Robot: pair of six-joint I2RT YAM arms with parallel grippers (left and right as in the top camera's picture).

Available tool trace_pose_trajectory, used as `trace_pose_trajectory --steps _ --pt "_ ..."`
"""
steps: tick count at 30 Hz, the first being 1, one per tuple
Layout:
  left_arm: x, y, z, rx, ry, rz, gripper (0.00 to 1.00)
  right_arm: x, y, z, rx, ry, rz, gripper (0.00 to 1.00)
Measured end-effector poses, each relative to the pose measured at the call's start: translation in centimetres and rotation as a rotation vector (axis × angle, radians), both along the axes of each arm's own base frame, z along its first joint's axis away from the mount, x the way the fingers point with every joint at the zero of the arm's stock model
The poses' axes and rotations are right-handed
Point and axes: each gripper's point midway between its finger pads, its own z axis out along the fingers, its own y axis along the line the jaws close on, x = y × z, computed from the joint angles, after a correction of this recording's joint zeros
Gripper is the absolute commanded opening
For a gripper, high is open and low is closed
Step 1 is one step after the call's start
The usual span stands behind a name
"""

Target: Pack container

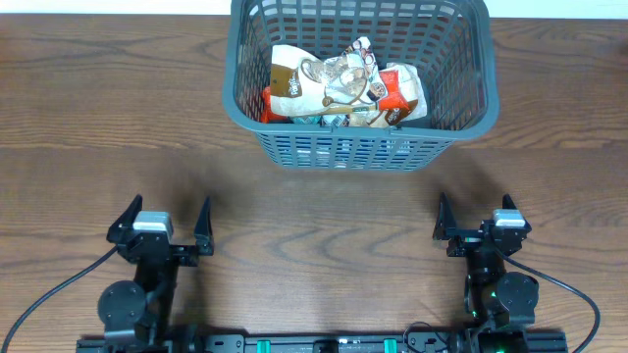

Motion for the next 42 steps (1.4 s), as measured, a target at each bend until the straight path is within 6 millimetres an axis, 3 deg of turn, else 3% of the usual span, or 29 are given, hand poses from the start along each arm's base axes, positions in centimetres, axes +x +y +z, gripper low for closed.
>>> trace_pose_trajectory --steps 12,42 --pt "1.4 0.6 -5.4 0.005 0.027 0.049 0.99 0.0 0.0 0.0 0.000 0.000 0.000 0.99" --pt "1.4 0.4 -5.4 0.062 0.019 0.035 0.99 0.0 0.0 0.0 0.000 0.000 0.000 0.99"
